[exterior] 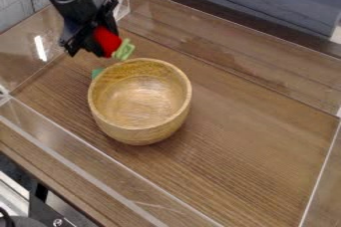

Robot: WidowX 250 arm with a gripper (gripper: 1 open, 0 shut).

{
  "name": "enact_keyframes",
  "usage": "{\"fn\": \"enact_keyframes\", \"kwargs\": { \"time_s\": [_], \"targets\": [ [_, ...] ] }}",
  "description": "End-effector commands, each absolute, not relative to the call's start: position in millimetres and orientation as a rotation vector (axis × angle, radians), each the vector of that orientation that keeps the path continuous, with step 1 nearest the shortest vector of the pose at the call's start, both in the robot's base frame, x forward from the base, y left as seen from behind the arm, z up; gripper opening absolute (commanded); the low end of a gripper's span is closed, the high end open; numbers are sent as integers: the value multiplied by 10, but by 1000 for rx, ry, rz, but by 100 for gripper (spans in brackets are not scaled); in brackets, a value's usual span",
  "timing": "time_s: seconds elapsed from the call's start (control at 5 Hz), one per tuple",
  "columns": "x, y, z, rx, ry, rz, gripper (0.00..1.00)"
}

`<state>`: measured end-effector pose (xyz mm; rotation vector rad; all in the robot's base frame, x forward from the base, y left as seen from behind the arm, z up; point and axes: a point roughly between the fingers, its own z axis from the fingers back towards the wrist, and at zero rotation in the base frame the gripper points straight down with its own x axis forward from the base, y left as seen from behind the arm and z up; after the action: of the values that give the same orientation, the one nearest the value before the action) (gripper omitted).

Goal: Move the red object to the left side of the table

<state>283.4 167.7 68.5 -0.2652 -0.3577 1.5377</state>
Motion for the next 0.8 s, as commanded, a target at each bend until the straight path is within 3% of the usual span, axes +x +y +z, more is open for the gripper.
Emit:
{"fn": "enact_keyframes", "kwargs": {
  "time_s": [0.0, 0.6],
  "targets": [
    [2986, 1872, 806, -272, -410, 1537, 0],
    [3234, 1797, 877, -254, -424, 1638, 0]
  ]
}}
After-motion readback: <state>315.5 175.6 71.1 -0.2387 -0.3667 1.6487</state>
